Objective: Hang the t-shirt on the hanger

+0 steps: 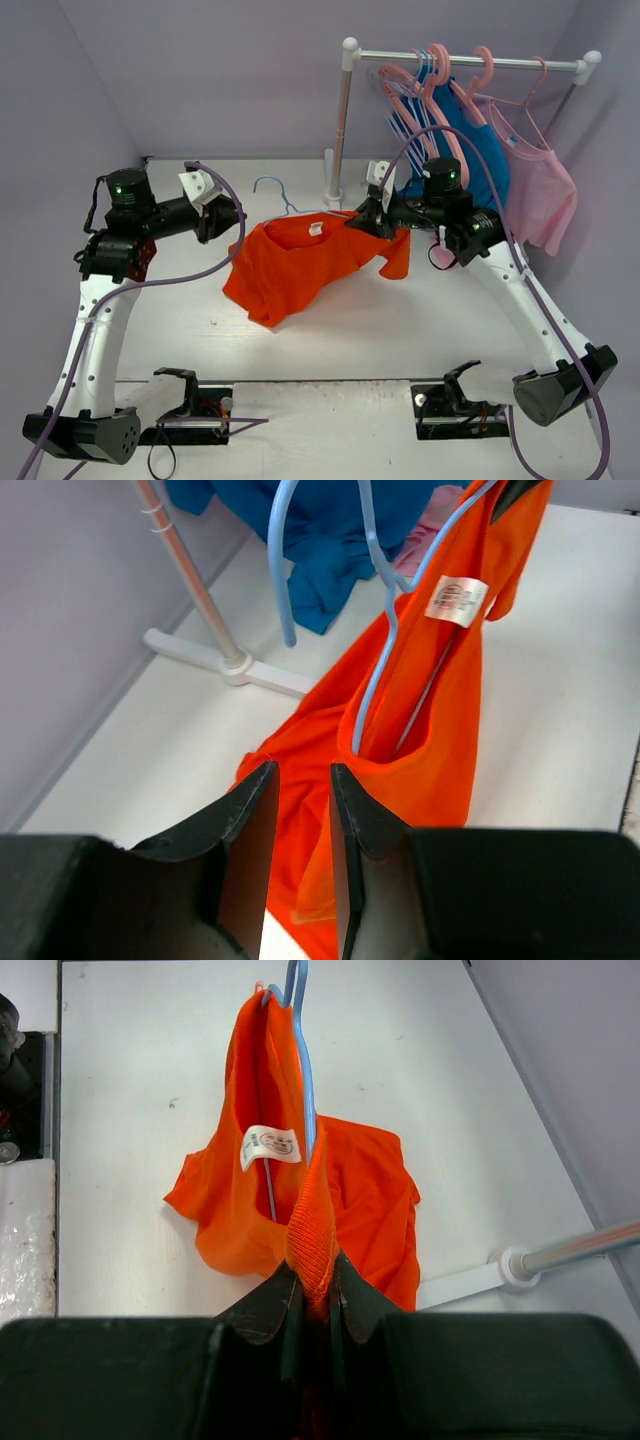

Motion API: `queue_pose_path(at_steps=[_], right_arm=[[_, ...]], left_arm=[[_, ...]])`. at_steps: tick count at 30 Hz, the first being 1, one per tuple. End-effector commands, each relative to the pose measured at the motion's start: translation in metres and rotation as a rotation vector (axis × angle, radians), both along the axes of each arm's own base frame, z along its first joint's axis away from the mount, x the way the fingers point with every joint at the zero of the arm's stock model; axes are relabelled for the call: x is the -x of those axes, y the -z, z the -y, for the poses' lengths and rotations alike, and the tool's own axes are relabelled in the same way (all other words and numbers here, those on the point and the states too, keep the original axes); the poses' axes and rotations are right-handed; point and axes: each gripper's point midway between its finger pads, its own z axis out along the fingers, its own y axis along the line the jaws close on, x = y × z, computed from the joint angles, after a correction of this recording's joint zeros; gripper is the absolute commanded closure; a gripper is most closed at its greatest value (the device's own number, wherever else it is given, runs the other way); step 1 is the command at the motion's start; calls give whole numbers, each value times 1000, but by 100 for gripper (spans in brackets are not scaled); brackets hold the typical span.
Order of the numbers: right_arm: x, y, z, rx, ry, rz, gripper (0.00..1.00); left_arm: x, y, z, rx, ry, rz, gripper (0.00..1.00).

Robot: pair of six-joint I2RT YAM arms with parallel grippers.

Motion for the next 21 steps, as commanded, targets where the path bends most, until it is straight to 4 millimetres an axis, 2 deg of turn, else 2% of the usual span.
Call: queue_pose_path(at_steps=[1, 4, 8, 12, 14, 16, 18, 21], right_arm=[[-1, -51, 4, -81, 21, 120, 100], [-7, -56, 5, -90, 46, 110, 100], [-16, -81, 5, -119, 79, 142, 100], [-31, -135, 7, -186, 150, 224, 100], [-40, -183, 12, -274, 223, 301, 100], [-43, -214, 17, -334, 267, 353, 100], [-41, -271, 28, -456, 331, 440, 100], [-38, -316, 43, -550, 398, 534, 100]], left_arm=[[0, -34, -9, -20, -27, 140, 77], [-10, -41, -14, -1, -102, 140, 77], [-19, -73, -31, 75, -273, 210, 77], [-28, -118, -78, 164, -607, 264, 77], [-27, -143, -106, 182, -776, 279, 77], [-21, -158, -120, 191, -854, 299, 77], [-12, -177, -138, 213, -953, 332, 77], [-6, -185, -142, 227, -970, 350, 77]])
